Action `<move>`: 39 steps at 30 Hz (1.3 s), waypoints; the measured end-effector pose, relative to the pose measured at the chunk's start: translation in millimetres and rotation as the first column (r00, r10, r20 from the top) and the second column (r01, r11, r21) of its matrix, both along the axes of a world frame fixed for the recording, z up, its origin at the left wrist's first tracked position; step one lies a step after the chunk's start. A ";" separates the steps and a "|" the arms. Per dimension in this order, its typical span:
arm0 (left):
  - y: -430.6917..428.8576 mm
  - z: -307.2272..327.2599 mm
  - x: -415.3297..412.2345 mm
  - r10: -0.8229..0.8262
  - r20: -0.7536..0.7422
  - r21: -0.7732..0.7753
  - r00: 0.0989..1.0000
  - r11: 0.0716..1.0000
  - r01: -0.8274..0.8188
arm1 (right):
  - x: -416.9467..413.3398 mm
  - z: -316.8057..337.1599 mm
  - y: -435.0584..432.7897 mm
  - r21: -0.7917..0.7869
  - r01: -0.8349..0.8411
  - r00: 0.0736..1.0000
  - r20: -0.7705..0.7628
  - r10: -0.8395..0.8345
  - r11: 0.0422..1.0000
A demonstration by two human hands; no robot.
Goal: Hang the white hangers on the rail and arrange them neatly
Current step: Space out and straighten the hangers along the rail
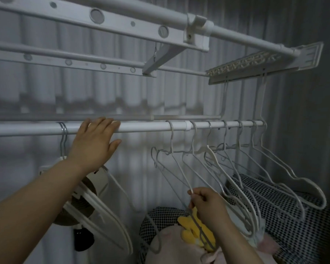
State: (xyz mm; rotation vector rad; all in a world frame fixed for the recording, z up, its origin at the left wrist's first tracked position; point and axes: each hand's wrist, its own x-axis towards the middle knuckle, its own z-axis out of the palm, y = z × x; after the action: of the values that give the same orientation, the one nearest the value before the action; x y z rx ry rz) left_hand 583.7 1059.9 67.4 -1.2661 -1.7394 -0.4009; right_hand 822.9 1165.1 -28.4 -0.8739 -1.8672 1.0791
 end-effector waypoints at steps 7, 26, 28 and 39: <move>-3.7 -1.1 -2.1 -0.011 0.050 0.003 0.999 1.000 0.011 | 3.5 1.5 -2.7 0.004 -0.025 0.998 0.053 0.025 1.000; -99.4 -6.7 -46.8 0.138 0.166 0.059 0.976 0.987 -0.149 | -83.0 3.3 -87.2 0.379 -0.320 0.918 0.349 0.186 0.868; -100.8 -6.7 -49.2 0.143 0.173 0.037 0.975 0.988 -0.151 | -89.4 -2.5 -87.5 0.378 -0.321 0.911 0.375 0.174 0.868; -96.2 -9.2 -51.0 0.172 0.133 -0.027 0.976 0.985 -0.170 | -74.0 -13.7 -63.3 0.389 -0.073 0.989 0.150 0.015 0.918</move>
State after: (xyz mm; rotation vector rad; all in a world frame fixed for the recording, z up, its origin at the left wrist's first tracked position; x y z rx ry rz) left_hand 532.7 963.7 58.2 -1.1108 -1.9527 -0.3799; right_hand 748.9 1101.7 -42.1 -0.6886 -2.1356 0.6399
